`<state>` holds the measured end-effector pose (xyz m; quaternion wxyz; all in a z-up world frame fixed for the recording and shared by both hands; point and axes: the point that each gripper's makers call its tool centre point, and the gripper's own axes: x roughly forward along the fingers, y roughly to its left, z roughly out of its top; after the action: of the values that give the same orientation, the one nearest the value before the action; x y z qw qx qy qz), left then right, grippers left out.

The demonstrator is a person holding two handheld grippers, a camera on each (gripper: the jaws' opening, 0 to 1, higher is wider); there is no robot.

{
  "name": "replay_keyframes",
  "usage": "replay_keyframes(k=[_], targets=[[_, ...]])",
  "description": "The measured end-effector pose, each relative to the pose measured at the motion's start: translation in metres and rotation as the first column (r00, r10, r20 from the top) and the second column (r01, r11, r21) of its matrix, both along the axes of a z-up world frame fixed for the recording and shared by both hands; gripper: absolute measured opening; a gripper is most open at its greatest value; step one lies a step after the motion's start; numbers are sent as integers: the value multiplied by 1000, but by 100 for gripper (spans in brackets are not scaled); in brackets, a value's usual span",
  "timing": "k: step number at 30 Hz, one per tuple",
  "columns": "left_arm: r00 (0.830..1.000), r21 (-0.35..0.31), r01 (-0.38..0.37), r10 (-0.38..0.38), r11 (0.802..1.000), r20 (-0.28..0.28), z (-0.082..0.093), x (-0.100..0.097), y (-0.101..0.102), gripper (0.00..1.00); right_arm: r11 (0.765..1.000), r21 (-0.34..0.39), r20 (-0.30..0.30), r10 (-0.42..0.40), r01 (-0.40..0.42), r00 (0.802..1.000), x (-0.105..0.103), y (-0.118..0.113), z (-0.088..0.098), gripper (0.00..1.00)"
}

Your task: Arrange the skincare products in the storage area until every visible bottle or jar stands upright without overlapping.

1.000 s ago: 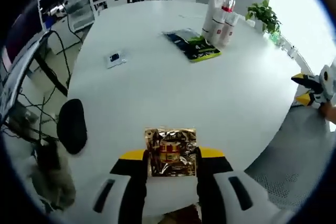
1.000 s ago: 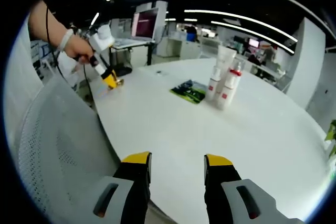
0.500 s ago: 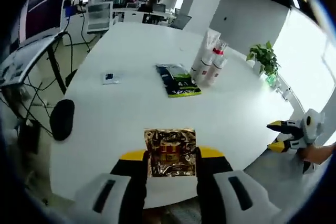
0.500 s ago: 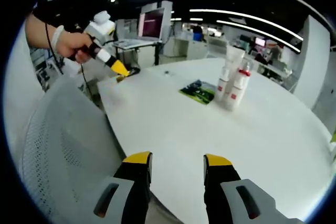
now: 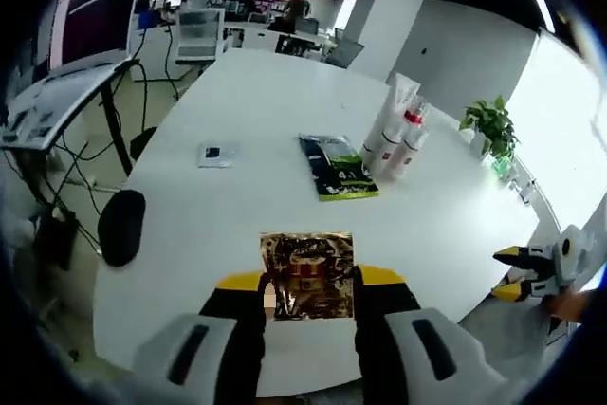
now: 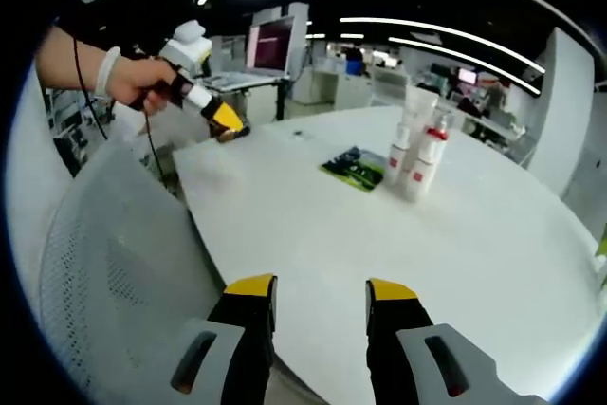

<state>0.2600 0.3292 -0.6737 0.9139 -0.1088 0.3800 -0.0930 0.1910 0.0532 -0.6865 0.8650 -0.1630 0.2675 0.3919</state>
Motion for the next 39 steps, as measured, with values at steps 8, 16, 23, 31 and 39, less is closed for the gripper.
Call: replay_keyframes(k=[8,16,23,31,39], targets=[[1000,54,19,-19,998,-6,11,38,11,34,1000,16,-46,17,-16,999,-8,6,-4,39],[1000,37,27,-26,999,-17,9,70,13,35,1000,-11,-71,17,-18,997,-9,5,-11,39],[998,50,49,-46,998,-45,8,87,7,35,1000,-21,-80,20,-22,997,-11,5,-13,39],[997,38,11,-8,999,-76,5,120,12,35,1000,-13,-69,13,-14,998,-9,5,-11,39],[995,33,-18,21,999,-102,-1,153,9,35,999,-24,-46,26,-27,999,-8,6,-10,39]])
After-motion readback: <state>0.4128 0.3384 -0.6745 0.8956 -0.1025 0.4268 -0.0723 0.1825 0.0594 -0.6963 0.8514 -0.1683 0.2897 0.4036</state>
